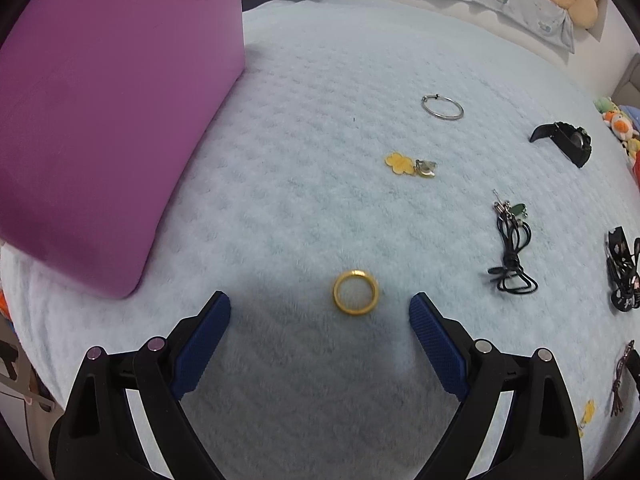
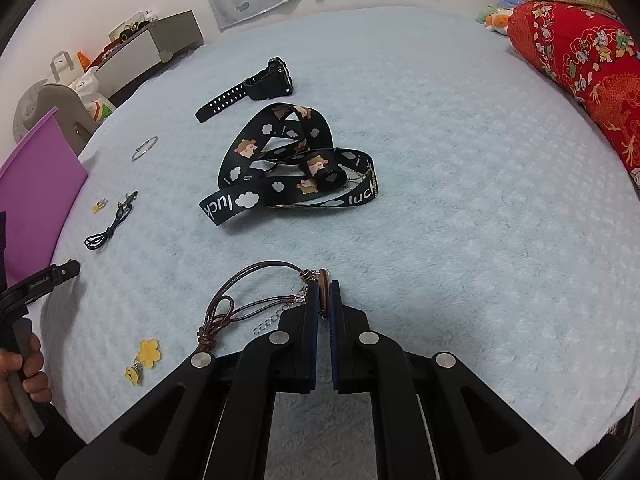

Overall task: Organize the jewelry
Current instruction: 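Lift the cord necklace with the right tool while the left tool grasps the gold ring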

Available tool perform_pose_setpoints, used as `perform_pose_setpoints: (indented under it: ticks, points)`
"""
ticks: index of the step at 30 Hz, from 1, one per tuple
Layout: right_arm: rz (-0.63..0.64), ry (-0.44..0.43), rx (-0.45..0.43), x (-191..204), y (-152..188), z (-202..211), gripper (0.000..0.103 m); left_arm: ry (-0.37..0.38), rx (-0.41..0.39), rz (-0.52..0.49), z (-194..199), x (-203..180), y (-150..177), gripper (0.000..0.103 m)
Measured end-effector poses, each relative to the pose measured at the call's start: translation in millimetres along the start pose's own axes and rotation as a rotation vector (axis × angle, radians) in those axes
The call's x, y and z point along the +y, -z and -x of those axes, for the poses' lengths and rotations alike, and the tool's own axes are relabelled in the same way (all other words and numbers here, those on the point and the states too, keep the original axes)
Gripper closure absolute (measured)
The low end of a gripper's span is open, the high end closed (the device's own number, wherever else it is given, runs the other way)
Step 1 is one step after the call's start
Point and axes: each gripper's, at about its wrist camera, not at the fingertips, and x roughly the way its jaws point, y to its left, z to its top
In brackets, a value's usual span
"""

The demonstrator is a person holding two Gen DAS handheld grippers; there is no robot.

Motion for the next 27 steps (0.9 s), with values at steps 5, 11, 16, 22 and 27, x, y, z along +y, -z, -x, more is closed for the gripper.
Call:
perform_pose_setpoints:
  ticks: [5, 11, 16, 22, 27]
  points:
    - [0.000, 0.000, 0.001, 1, 0, 0, 0.098, 0.015, -0.028, -0.034, 5, -6, 3, 0.039]
    - [0.005, -0.010, -0.003, 3, 0, 2, 0.098, 0.034, -0.036, -0.067, 12, -18, 3, 0.082]
    - [0.013, -0.026, -0.011, 6, -1, 5, 0.098, 0.070, -0.035, -0.037, 18, -11, 2, 0.082]
    - [0.018, -0.035, -0.011, 8, -1, 7, 0.098, 0.087, -0.037, -0.021, 26, -4, 7, 0.082]
    - [0.017, -0.035, 0.000, 7, 2, 4, 0.098, 0.092, -0.034, -0.023, 29, -5, 10, 0.082]
